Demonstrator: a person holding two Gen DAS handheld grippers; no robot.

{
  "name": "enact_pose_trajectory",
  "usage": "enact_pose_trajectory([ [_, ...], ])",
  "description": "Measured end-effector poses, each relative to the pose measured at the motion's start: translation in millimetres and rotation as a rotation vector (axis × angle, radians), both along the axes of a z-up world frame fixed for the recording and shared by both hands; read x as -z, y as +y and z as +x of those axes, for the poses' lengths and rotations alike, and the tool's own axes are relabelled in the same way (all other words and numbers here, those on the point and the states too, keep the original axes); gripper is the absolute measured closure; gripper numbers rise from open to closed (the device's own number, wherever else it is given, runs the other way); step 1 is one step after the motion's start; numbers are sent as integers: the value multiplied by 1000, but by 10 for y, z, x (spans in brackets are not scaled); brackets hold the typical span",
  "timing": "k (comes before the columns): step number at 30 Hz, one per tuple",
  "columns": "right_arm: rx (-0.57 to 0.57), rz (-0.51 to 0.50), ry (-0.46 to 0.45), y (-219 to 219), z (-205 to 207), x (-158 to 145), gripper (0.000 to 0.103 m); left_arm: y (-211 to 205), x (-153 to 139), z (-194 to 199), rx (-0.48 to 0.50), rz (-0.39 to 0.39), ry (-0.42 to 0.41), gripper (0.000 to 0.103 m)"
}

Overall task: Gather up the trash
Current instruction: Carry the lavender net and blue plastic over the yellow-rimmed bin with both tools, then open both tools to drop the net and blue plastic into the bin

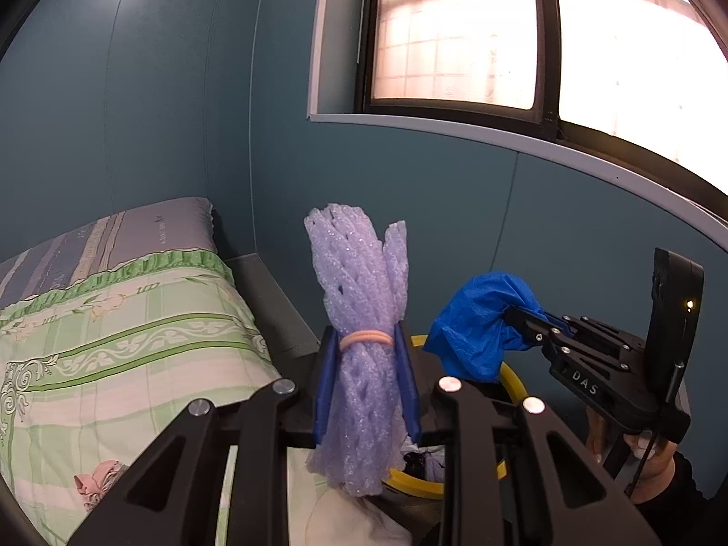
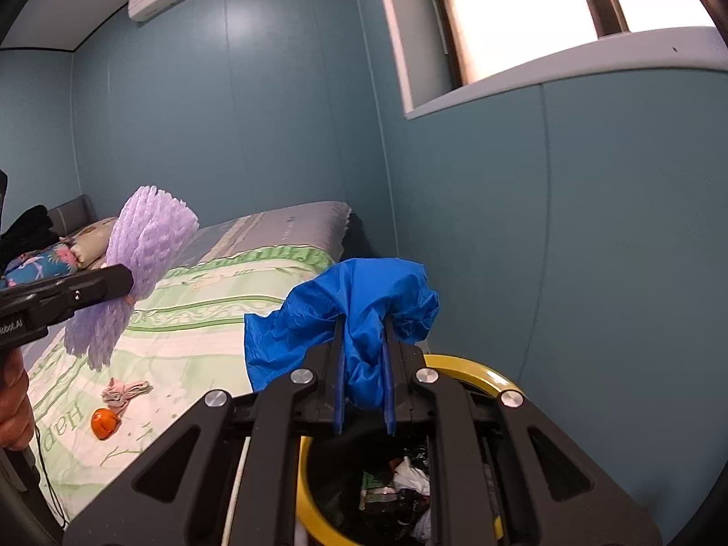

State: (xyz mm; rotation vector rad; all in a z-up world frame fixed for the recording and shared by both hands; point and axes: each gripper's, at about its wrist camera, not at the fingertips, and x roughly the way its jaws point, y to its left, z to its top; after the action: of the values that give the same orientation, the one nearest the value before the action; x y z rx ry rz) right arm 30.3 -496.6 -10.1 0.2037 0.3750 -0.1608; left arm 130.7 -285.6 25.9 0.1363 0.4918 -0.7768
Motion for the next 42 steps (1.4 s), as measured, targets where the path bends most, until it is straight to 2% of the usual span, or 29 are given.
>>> enact_pose_trajectory([
  [16, 119, -10, 55, -266, 81, 210, 91, -517, 337, 133, 42, 43, 53, 79],
  [28, 165, 27, 143, -421, 292, 432, 91, -907, 856, 407, 68, 86, 171, 79],
  [35, 180, 56, 201, -520, 373, 644, 90, -1094, 1208, 604, 83, 110, 270, 79],
  [42, 190, 78, 243, -654, 472, 800, 89, -1226, 1413, 694, 97, 135, 302, 79],
])
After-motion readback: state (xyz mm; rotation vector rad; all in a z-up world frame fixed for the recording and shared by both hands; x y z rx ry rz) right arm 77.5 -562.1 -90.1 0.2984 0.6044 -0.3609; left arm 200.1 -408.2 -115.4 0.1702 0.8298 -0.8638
